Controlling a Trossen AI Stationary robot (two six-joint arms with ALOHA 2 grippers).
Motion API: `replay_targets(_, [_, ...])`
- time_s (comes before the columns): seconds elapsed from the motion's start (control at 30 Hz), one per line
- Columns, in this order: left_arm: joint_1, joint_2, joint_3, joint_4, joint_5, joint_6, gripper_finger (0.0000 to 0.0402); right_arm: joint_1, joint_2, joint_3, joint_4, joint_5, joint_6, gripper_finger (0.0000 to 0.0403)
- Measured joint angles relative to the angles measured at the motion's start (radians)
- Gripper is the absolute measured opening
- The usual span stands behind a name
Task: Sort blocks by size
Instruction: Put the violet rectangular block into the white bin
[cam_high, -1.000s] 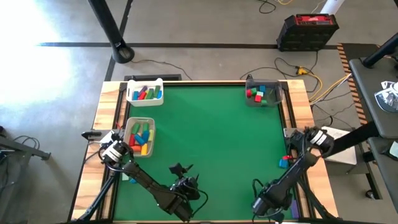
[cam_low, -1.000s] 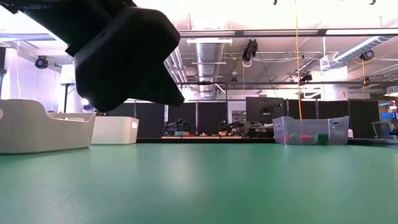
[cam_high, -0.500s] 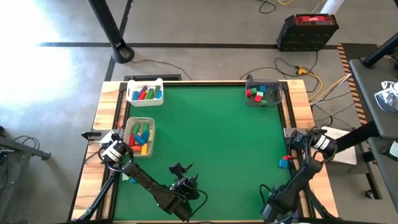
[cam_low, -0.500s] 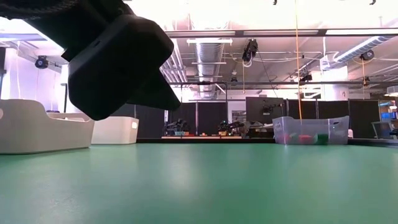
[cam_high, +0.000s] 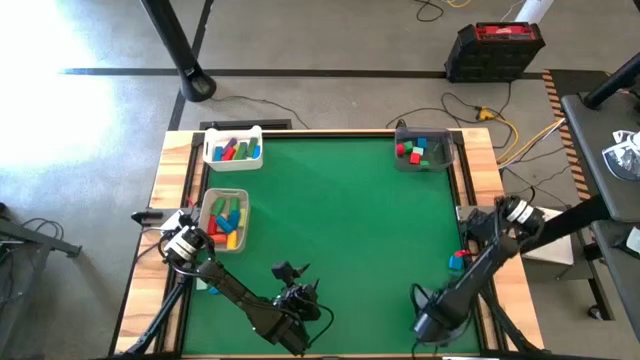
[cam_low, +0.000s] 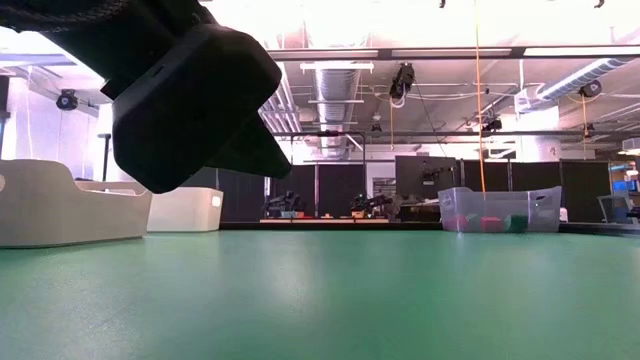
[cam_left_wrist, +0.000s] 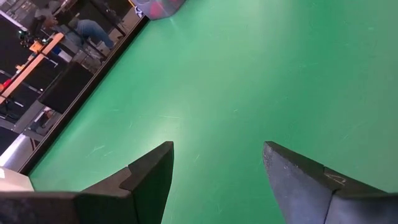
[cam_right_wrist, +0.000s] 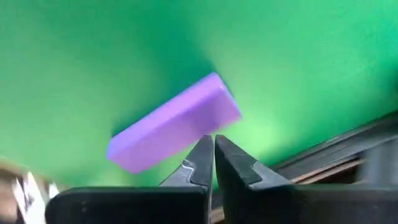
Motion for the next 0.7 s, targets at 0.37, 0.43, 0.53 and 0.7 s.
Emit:
replay_targets(0.37, [0.0,0.0,0.0,0.006,0.019,-0.009,0.0231,-0.053,-0.231,-0.005,-0.107,0.417,0.318,0.005])
replay_targets(0.43, [0.0,0.0,0.0,0.006,0.019,-0.009,0.0231,-0.024,-0.249,-0.01,-0.104,0.434,0.406,0.0081])
replay_targets(0.53, [0.0,0.0,0.0,0.006,0.019,-0.008,0.0231,0.022,-0.246,-0.026,-0.102,0.435,0.557,0.0133])
replay_targets(0.7, [0.0,0.0,0.0,0.006,0.019,-0.007,0.0231,0.064,-0.197,-0.071,0.052,0.447,0.651,0.0198])
